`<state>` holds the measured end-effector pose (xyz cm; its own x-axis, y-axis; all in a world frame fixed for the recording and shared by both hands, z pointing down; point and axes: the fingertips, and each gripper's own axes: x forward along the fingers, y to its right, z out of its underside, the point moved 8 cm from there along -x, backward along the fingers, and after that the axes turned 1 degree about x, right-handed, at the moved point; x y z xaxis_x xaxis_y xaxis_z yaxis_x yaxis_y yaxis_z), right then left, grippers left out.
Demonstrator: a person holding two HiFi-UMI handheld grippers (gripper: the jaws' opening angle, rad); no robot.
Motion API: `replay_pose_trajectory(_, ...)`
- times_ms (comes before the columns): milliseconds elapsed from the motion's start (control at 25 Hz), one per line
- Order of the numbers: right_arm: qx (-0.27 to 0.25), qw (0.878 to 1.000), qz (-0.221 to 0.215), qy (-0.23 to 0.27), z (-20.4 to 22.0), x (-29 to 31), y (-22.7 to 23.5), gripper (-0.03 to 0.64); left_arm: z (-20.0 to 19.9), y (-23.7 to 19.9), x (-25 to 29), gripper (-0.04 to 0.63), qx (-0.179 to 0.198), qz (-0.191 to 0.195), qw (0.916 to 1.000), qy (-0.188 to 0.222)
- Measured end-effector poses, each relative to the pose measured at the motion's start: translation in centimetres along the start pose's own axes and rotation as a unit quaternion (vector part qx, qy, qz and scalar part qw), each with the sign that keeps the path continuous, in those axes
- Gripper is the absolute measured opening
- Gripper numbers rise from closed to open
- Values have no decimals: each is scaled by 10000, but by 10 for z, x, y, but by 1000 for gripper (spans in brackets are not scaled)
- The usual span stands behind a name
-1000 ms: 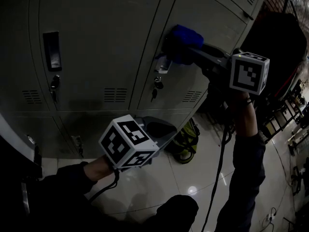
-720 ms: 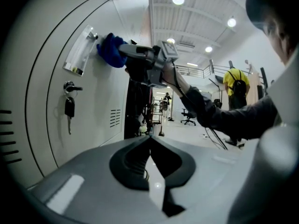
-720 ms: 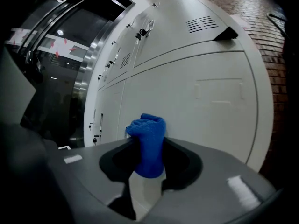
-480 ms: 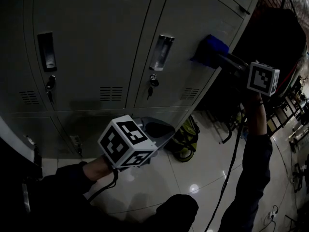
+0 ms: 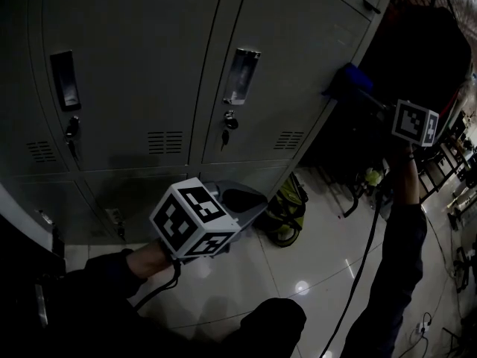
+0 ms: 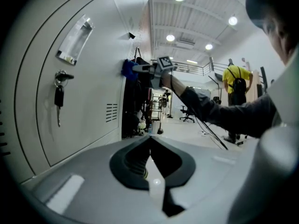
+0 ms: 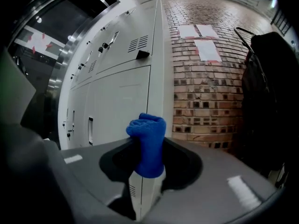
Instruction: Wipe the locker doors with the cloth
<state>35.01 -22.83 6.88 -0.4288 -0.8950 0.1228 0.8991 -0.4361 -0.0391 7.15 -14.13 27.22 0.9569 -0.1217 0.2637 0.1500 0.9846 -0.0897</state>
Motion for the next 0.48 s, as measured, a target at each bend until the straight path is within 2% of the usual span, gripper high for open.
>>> replay_pose_trajectory(120, -174, 9998, 102, -36, -1, 0, -4, 130, 1, 1, 1, -20, -6, -12, 10000, -24)
replay_pose_trajectory(240, -65, 9999, 92, 17, 0, -6, -9, 130, 1, 1, -1, -20, -10, -73, 10000, 5)
replay_pose_trajectory(280, 55, 9999, -31, 88, 0, -9, -14, 129, 1, -1, -2, -20, -16, -101, 9999, 15)
replay_pose_trajectory(360, 266, 9975, -596, 275, 1, -8, -36, 129, 2, -4, -4, -20, -36, -150, 9999, 20)
replay_pose_trajectory(480, 174, 9918, -1228, 321, 1, 8, -77, 129, 3, -5, -4, -20, -64, -163, 9998, 14)
